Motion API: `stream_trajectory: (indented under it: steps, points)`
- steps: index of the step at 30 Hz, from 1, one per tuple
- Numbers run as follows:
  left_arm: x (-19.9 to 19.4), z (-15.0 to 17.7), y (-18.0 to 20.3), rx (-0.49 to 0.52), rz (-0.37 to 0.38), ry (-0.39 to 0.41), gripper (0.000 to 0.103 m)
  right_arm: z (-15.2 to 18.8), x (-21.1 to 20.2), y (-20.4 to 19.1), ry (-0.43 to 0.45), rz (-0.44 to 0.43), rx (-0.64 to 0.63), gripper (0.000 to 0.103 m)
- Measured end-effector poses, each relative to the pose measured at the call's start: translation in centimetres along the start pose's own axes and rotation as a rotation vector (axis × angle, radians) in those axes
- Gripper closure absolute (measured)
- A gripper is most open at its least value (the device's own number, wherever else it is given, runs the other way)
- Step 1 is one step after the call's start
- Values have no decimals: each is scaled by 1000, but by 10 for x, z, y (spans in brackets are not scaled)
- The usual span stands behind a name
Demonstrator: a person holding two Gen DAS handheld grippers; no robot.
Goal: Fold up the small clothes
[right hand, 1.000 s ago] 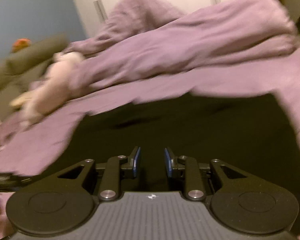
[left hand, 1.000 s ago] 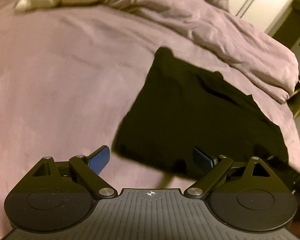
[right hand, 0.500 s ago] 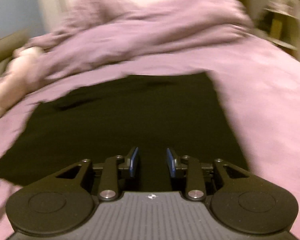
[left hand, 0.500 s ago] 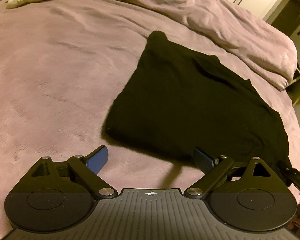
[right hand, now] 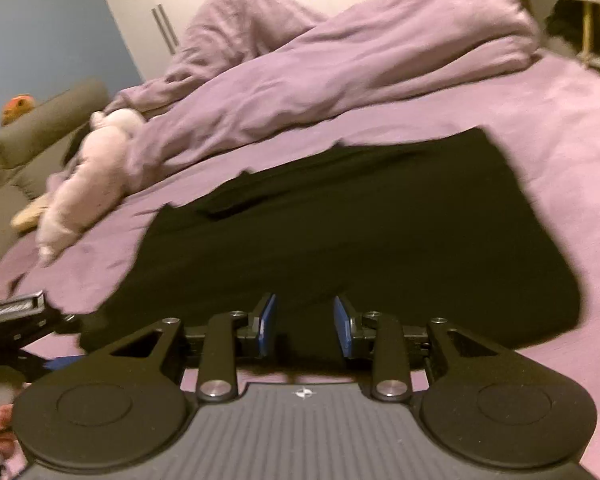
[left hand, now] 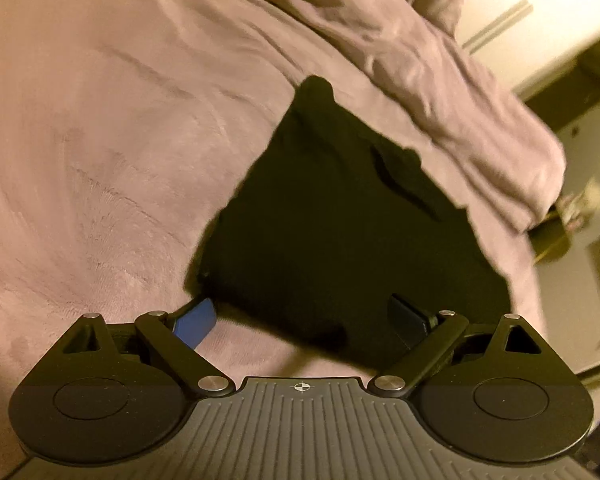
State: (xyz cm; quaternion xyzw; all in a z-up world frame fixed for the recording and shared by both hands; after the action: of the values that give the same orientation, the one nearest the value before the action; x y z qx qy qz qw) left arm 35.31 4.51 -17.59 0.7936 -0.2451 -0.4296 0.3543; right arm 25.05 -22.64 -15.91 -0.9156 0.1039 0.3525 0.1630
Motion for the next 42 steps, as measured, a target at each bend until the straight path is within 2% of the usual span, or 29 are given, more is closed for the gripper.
stream_trajectory:
  steps: [3, 6, 9, 15, 16, 18, 20, 24, 27, 29, 31, 35, 39, 42]
  points:
    - [-2, -8, -7, -84, 65, 25, 13, 7, 4, -28, -11, -44, -39, 72]
    - [0, -15, -13, -142, 104, 39, 23, 12, 6, -51, -12, -64, -72, 78]
    - [5, -18, -15, -157, 134, 43, 29, 14, 9, -67, -13, -72, -104, 86]
    - [21, -21, -17, -173, 164, 38, 34, 17, 27, -84, 17, 8, -167, 92]
    - [22, -22, -18, -176, 170, 41, 38, 21, 31, -85, 15, 26, -189, 93]
    - [23, -24, -18, -181, 180, 36, 63, 25, 36, -87, 0, 38, -210, 93]
    - [24, -24, -21, -190, 177, 30, 73, 21, 31, -87, 15, 31, -218, 93]
    - [22, -27, -23, -210, 187, 47, 83, 11, 28, -82, 69, 78, -222, 93]
    - [19, -30, -20, -205, 180, 52, 86, 22, 43, -85, 2, 73, -283, 93]
    - [18, -32, -12, -166, 165, 50, 87, 18, 38, -84, 8, 59, -282, 93]
    - [16, -35, 0, -109, 142, 47, 88, 10, 28, -76, 15, 31, -215, 93]
    - [15, -40, 49, 18, 151, 42, 90, -5, 8, -43, 77, 80, -134, 93]
    - [35, -27, 132, 189, 238, -13, 91, -19, -9, 10, 111, 146, -19, 93]
    - [70, 8, 191, 311, 326, -119, 94, -26, -18, 50, 119, 194, 58, 93]
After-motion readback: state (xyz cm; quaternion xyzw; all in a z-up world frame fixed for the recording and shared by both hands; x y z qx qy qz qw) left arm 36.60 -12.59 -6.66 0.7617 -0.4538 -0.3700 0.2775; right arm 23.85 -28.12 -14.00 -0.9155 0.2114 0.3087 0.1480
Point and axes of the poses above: each gripper's, at about its wrist camera, not at the fingertips, and x roughly the way its jaws point, y to its right, z to its underside, the point moved 8 cm from there along x, roughly the way its jaws point, and after that the axes turned 15 degrees about z, right-handed, at the moved point
